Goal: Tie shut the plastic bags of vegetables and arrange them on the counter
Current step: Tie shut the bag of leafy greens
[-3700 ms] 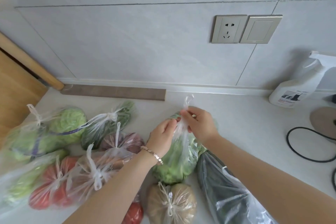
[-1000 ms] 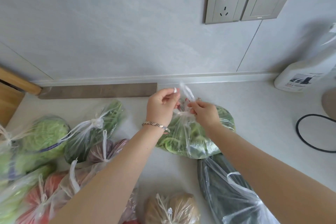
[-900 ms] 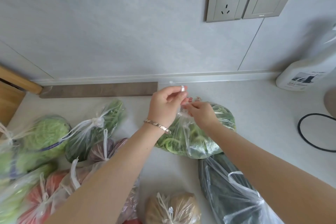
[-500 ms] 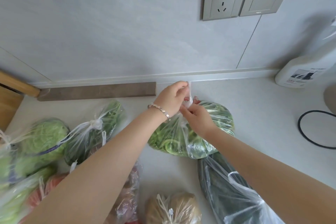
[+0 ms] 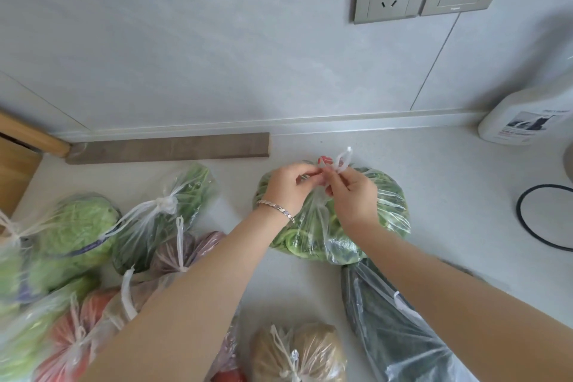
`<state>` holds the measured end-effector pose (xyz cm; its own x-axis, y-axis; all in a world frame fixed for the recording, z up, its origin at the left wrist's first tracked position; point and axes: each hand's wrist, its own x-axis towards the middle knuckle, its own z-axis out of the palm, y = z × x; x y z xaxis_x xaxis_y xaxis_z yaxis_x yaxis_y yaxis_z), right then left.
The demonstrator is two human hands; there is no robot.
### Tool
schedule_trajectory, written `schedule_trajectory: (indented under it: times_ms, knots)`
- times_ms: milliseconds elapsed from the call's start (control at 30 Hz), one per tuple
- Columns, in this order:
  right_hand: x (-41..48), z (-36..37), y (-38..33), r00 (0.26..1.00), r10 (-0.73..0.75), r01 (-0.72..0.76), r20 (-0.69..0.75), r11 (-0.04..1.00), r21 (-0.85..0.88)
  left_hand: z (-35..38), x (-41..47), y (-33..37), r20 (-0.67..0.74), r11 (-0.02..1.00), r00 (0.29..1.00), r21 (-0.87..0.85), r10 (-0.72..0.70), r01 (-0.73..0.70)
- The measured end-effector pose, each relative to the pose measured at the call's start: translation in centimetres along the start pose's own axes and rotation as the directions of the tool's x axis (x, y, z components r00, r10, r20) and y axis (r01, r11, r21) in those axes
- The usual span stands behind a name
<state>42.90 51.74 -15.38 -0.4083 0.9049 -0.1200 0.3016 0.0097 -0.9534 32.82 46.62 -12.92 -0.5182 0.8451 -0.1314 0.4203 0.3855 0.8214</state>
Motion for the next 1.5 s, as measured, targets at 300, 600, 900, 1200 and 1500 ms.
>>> schedule_trajectory:
  times_ms: [300,600,900,1200,1500]
  knots:
    - [0.9,0.6,0.5,0.994,0.106,-0.108,-0.041,0.993,-0.054,0.6,-0.5,-0.5,0.013,0.995,0.996,0.059,-0.083,0.082]
    - [0.1,-0.8,-0.2,0.969,-0.023,0.053,0.246,0.992,-0.115,-0.1,0.1,-0.2,0.074,0.952,0.952,-0.049,-0.297,0.301]
    - [1.2,-1.3,-0.8,0.820,-0.221,0.525,0.528,0.658,-0.539,-0.8,0.2,0.2,0.178,0.974,0.957,0.036,-0.228,0.225]
    - [1.6,-2.1,-1.0,0.912,-0.155,0.301,0.380,0.882,-0.362,0.2,-1.4,-0.6,0.006,0.996,0.998,0.071,-0.059,0.059]
    - [2.3,-3.0,-1.6,0.860,0.155,-0.119,0.487,0.987,-0.105,0.4,-1.5,-1.7,-0.047,0.996,0.996,-0.039,-0.079,0.077]
